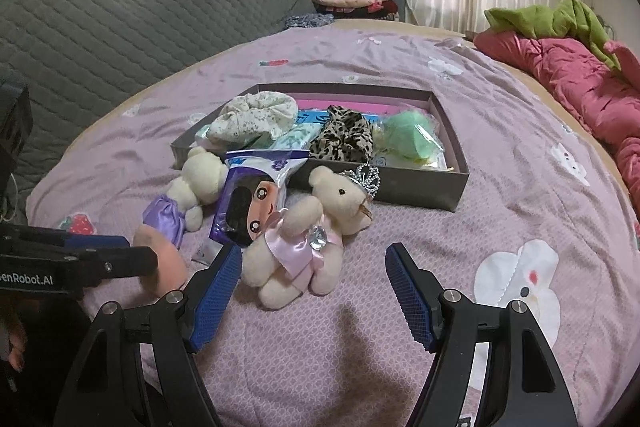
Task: Organize soft objects
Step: 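Open both tools and move them back toward the teddy bears and peach sponge, then grasp the peach sponge with the left tool while the right grasps the pink-bow teddy bear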
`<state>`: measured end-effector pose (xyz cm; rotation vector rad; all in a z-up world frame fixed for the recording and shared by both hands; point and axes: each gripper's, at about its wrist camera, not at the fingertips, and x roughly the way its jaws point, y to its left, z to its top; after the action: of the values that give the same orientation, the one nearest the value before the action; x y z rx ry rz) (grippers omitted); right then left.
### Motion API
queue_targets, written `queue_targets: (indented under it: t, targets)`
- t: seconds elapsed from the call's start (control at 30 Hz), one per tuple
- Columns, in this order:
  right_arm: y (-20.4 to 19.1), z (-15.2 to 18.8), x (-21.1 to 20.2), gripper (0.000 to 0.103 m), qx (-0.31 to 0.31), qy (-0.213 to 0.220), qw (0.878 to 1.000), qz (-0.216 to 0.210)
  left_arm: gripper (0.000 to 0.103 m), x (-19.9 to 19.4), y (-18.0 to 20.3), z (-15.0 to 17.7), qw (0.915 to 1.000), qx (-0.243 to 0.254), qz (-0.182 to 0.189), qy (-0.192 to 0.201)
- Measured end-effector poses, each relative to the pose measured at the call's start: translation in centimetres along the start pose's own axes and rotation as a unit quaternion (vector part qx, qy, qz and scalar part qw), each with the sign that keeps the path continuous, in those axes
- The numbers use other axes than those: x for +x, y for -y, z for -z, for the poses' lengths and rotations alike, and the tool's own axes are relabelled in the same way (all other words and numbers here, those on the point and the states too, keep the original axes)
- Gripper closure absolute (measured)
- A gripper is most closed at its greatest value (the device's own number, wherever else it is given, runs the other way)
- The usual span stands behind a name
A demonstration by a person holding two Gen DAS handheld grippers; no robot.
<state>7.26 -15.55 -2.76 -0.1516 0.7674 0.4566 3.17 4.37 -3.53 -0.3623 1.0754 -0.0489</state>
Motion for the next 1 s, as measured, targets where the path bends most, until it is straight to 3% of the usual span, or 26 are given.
queue_targets:
  t: [0.37,0.77,0.9,1.0]
  targets:
    - [-1.0,-1.0,2.6,0.028,-0.008,-0.006,1.000,-0.012,0.049,0.8,-0.4,0.1,0.9999,-0.004,0.004,-0.009]
    - [1.0,-0.7,2.6,0.028,0.002,-0.015,0.999,0.042,0.049,1.8,1.0,0.1,0.9997,0.005,0.013,-0.018]
    - [2.5,-0.4,2.4,0.027,0.043,-0.028,0.998,0.044,0.049,2.0,1.1,0.0,0.9998,0.002,0.011,-0.017]
    - [4.2,-0.2,3.1,0.027,0.096,-0.038,0.995,0.017,0.049,2.3,1.0,-0.1,0.9997,-0.005,0.013,-0.018]
